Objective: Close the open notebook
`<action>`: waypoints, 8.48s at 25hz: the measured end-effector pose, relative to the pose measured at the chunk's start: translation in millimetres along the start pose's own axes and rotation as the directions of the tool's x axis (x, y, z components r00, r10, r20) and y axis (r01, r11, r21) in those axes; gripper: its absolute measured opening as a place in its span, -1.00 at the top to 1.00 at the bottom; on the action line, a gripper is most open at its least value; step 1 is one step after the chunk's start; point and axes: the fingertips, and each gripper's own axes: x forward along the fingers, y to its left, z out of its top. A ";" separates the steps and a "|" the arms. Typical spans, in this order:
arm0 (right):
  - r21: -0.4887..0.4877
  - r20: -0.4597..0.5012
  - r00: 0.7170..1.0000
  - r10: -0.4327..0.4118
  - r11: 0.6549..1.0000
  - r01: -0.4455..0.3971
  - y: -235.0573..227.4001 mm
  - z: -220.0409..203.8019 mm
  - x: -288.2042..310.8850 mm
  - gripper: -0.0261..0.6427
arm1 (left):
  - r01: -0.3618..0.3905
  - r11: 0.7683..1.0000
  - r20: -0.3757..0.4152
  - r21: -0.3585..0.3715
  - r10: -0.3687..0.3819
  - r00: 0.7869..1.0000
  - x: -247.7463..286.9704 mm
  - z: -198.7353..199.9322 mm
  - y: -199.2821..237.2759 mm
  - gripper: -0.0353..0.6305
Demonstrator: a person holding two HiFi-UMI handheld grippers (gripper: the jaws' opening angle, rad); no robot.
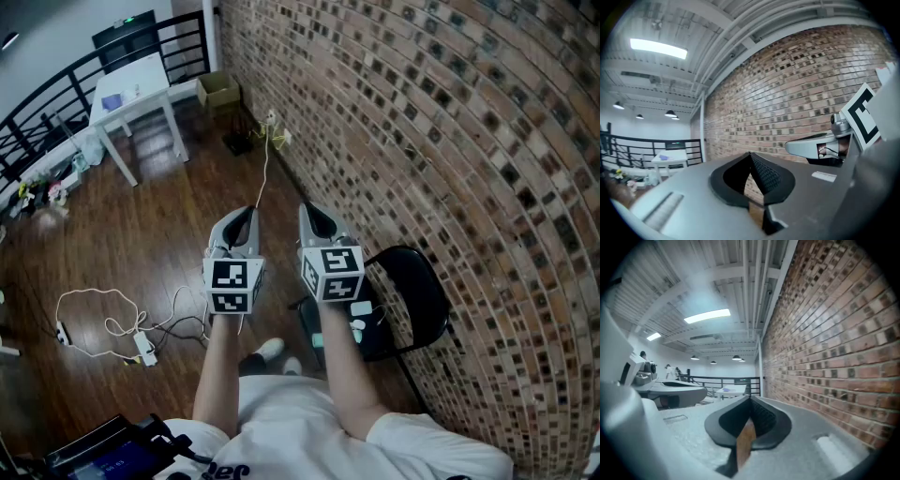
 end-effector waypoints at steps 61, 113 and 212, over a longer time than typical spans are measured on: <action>-0.109 -0.094 0.893 0.440 0.887 -0.448 265.9 41.8 580.3 0.95 | -0.385 0.894 -0.003 -0.228 0.394 0.919 195.1 -39.6 558.2 0.85; -0.062 0.032 0.690 0.724 0.690 -0.721 322.1 104.4 1153.6 0.96 | -0.553 0.798 0.039 -0.239 0.577 0.816 600.9 -48.3 1032.3 0.84; 0.259 -0.223 0.929 0.294 0.937 -0.234 174.2 -15.0 1375.8 0.96 | 0.029 0.770 -0.537 -0.637 -0.470 0.701 901.2 -377.2 1035.3 0.44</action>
